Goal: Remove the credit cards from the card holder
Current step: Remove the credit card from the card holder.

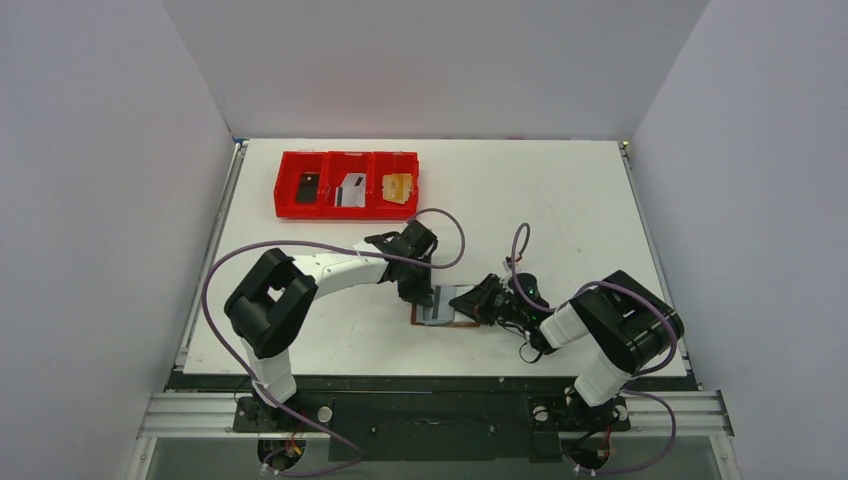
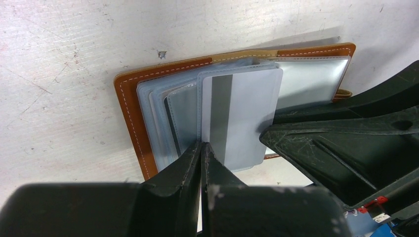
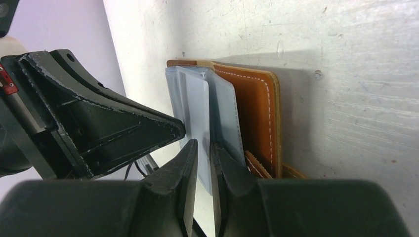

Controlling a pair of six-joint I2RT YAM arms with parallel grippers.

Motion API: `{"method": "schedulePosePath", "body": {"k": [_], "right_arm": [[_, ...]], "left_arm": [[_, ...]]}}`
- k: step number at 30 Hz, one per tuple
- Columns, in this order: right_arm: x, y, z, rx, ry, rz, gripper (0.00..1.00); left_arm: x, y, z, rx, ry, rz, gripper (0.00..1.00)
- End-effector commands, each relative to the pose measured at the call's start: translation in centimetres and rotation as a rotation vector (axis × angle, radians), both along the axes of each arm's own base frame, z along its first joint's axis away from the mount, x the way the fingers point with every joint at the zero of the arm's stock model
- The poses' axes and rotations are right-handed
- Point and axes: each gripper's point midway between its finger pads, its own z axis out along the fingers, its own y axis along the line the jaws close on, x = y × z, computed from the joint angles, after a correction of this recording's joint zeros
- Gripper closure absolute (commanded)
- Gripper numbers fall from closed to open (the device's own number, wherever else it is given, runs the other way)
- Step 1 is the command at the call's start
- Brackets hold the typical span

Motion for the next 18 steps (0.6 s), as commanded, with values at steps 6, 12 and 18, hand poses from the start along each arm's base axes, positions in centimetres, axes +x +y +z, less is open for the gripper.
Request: {"method": "schedulePosePath", "body": {"k": [6,12,18], "right_arm": [[0.78,-0.1,1.64,0.069,-0.062,-0.024,0.87],[0.86,-0.45,1.53,0.07,-0.06,-0.038,0.89],[0.86,-0.49,1.44,0.068,-0.058,-0.04,0.97]], "left_arm": [[-1.96,4.55,-5.59,0.229,0.079,0.013,1.0],[-1.98,4.48,-5.68,0.23,0.081,0.012,1.0],[-2.01,4.54,-5.71,0.232,0.083,0.013,1.0]]}}
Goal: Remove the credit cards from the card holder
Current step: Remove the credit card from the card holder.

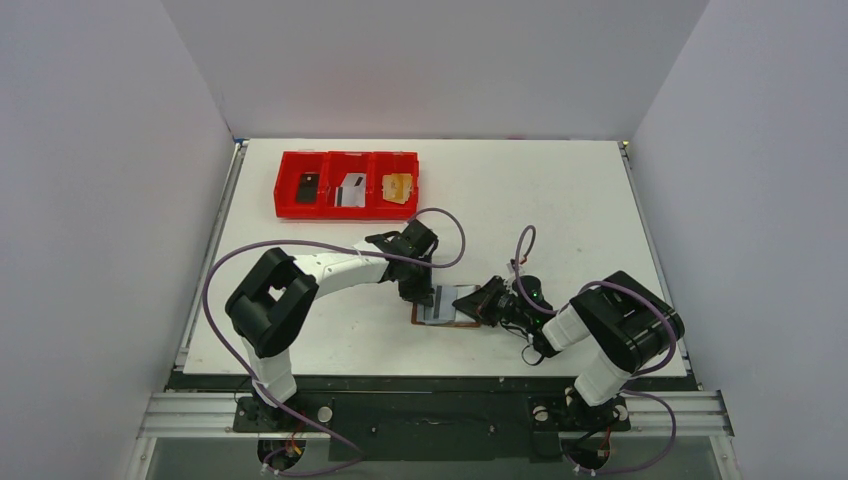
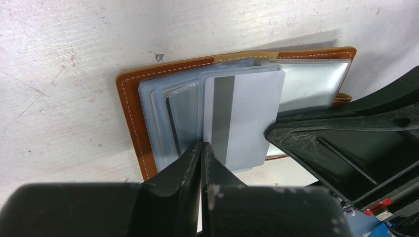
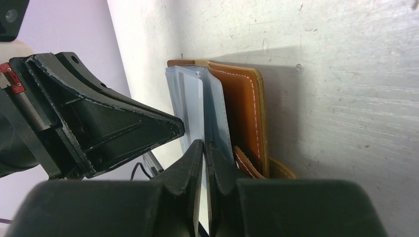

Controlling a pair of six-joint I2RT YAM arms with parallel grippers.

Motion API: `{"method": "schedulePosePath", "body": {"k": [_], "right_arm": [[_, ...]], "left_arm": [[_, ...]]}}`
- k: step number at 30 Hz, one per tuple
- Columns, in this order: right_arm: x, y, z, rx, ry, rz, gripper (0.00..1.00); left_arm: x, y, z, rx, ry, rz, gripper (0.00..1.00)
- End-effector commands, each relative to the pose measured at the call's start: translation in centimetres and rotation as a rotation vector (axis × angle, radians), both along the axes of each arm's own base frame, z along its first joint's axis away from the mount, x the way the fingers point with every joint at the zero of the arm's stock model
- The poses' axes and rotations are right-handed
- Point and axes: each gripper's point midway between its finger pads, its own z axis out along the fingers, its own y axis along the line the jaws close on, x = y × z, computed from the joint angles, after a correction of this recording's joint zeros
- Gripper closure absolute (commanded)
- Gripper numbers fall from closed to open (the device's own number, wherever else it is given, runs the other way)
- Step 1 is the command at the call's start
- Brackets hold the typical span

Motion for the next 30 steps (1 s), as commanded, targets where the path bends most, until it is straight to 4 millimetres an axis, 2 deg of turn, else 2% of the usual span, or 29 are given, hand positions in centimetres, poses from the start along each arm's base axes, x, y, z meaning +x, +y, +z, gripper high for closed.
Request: {"method": "schedulePosePath", "body": {"k": [1,10,22,30], "right_arm": [[0.9,0.2,1.3,0.036,-0.065,-0.009,0.98],[0.9,-0.6,1.2,0.021,-0.069,-0.02,1.0],[0.8,-2.7,-0.1,-0.156,-0.054,-0.015,1.0],[0.8,-3.4,0.4,-0.208,-0.069,-0.004,1.0]], "left_arm": [[-2.1,4.7,-5.7,0.236,0.081,0.008,1.0],[-2.1,5.0,-6.0,0.244,0.09,0.016,1.0],[-1.7,5.6,-6.2,0.266,0.077,0.034,1.0],[-1.4,5.2,-5.8,0.248,0.071,0.031,1.0]]}}
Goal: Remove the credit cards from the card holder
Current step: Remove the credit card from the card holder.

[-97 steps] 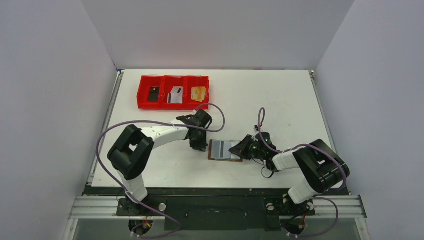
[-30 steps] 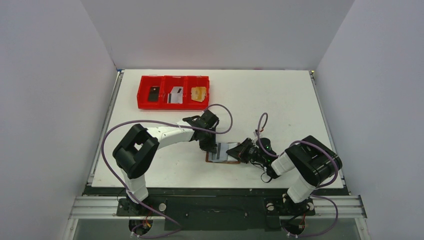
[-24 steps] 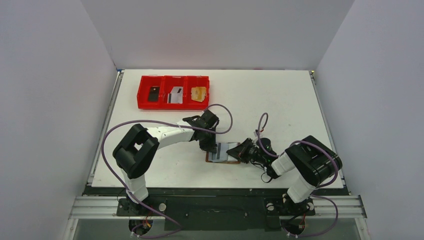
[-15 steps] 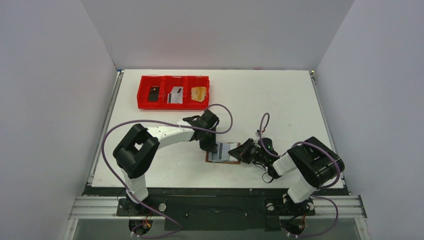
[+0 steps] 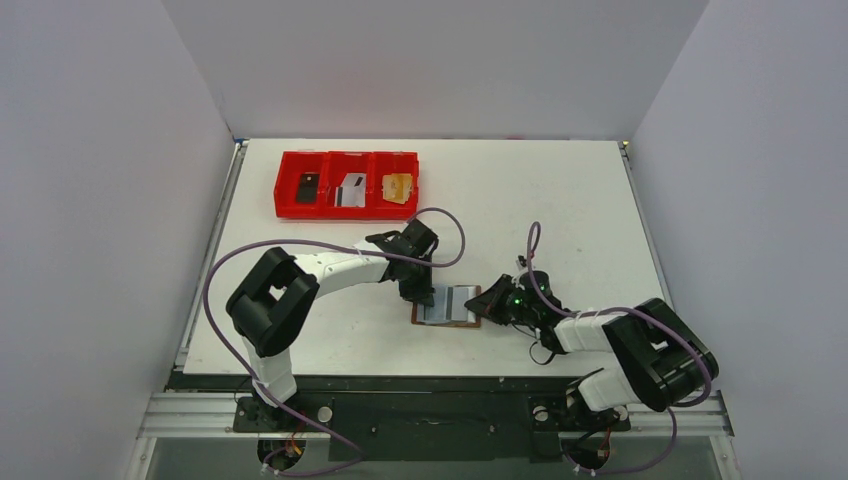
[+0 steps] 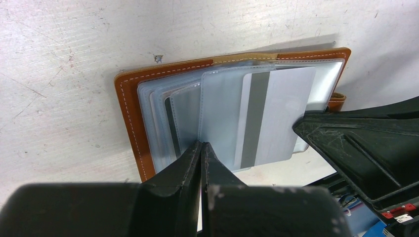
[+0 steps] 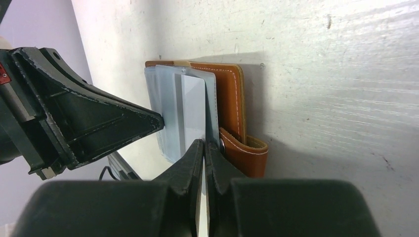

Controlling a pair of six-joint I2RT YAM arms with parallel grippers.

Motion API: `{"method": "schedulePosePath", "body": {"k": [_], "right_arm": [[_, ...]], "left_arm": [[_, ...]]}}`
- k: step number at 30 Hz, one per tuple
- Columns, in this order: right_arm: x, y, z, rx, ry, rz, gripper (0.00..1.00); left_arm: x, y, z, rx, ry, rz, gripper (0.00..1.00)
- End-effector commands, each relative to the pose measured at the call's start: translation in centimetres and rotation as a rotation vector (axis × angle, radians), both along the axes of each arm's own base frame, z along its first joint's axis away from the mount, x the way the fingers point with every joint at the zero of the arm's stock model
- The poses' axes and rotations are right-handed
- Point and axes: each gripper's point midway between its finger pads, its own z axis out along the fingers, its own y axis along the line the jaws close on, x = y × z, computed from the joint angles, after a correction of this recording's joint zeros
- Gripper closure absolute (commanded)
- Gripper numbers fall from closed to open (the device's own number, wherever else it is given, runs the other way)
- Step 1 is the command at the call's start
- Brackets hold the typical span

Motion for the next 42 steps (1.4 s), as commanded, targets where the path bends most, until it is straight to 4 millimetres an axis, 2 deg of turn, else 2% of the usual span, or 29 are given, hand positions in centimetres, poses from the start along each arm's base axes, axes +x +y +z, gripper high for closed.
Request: {"method": "schedulePosePath", "body": {"k": [1,8,20,27,32,36,42], "right_arm": [[1.1,-0.6,0.8,-0.054,-0.051,-0.005,1.0],[1.3,-0.6,1.8,-0.066,-0.062,0.004,1.0],[1.8,-2.1,3.3,-0.106,-0.086,-0.002,1.0],[2.0,-2.1,4.6,-0.088,-0.108,0.003,1.0],[2.2,-1.8,5.7,-0.064,-0.123,0.012,1.0],[2.4,-1.6,6.8,-0.053,-0.138,0.012,1.0],[3.0,-1.2,8.4,-0.026,-0.164,0.014,1.0]], "left_arm": [[-1.4,5.0,-5.5,0.247,0.06,0.015,1.0],[-0.4,4.1,-4.3,0.225,0.035,0.009,1.0],[0.4,3.1,-3.4,0.196,0.011,0.011,1.0],[0.9,2.4,-2.3,0.17,-0.014,-0.001,1.0],[1.7,1.3,-0.3,0.136,-0.054,-0.014,1.0],[2.3,0.7,2.1,0.105,-0.09,-0.02,1.0],[3.2,0.9,5.6,0.074,-0.153,-0.03,0.79]]}}
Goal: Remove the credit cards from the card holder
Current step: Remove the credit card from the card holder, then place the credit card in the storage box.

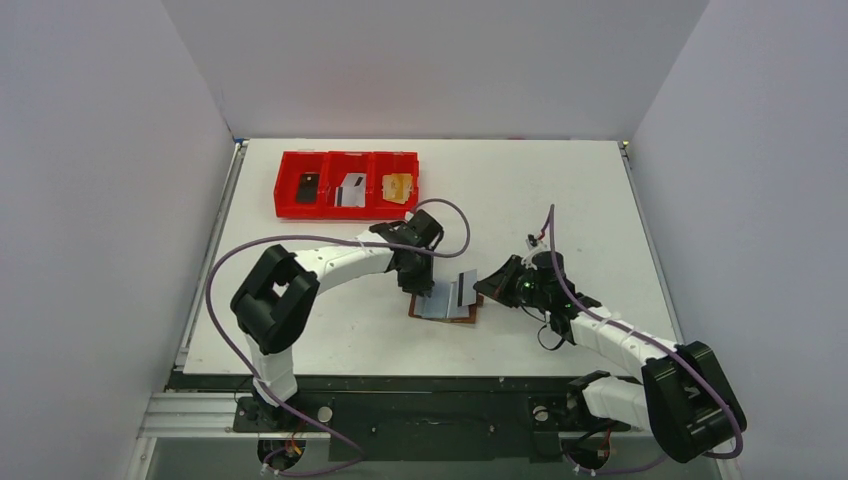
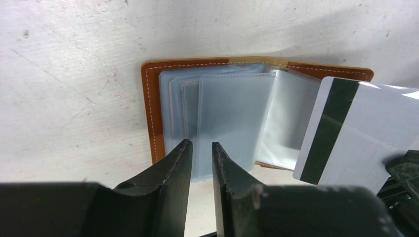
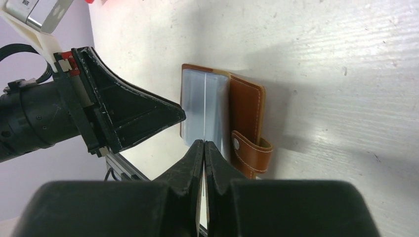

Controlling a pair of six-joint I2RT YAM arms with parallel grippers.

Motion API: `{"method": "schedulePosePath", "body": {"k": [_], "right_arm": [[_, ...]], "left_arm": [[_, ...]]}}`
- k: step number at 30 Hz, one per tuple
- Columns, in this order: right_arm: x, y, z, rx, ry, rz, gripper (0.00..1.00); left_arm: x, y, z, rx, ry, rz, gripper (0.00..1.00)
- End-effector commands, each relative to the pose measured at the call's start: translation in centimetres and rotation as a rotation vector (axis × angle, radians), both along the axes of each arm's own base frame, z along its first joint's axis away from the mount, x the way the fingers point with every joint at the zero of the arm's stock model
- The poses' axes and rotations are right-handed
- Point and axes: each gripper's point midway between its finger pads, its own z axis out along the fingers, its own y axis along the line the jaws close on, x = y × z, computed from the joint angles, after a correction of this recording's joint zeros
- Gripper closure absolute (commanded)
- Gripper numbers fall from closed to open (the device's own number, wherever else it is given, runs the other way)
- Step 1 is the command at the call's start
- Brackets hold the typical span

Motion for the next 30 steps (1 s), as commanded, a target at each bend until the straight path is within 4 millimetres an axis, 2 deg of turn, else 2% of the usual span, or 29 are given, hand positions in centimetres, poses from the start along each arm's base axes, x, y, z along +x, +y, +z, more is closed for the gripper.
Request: {"method": "schedulePosePath", "body": {"k": [1,3,6,9,10,11,14,23,30], "right_arm": [[1.4,0.6,3.3,0.049,-0.083,0.007,1.0],[1.5,0.9,3.8,0.067,-0.089,0.008,1.0],[1.8,1.4,4.9,0.108,-0.098,0.011,1.0],[2.1,1.9,6.2,0.146,-0.121,0.02,1.0],[2.3,2.0,6.7,0.157,-0.129,0.021,1.0],[2.4,2.1,7.0,0.164,-0.135,0.023,1.0],[2.7,2.6,8.6,0.21,-0.158,0.032,1.0],[3.5,4.3,11.9,0.315,-0.201,0.065,1.0],[3.9,6.1,13.5,0.345,-0.215,0.107,1.0]], "left_arm": [[1.7,-0.2,5.1,-0.053,-0.106,-0.011,0.74],[1.9,-0.2,6.1,-0.081,-0.117,-0.015,0.67],[2.1,-0.4,7.4,-0.17,-0.12,-0.013,0.62],[2.4,-0.6,10.1,-0.366,-0.107,-0.007,0.58],[3.1,-0.2,10.9,-0.427,-0.127,0.016,0.57],[2.7,-0.5,11.6,-0.485,-0.107,-0.001,0.56],[2.9,-0.1,12.8,-0.603,-0.091,0.008,0.54],[3.2,-0.5,15.0,-0.869,-0.075,0.002,0.54],[3.2,-0.3,15.8,-0.925,-0.071,-0.003,0.54]]}}
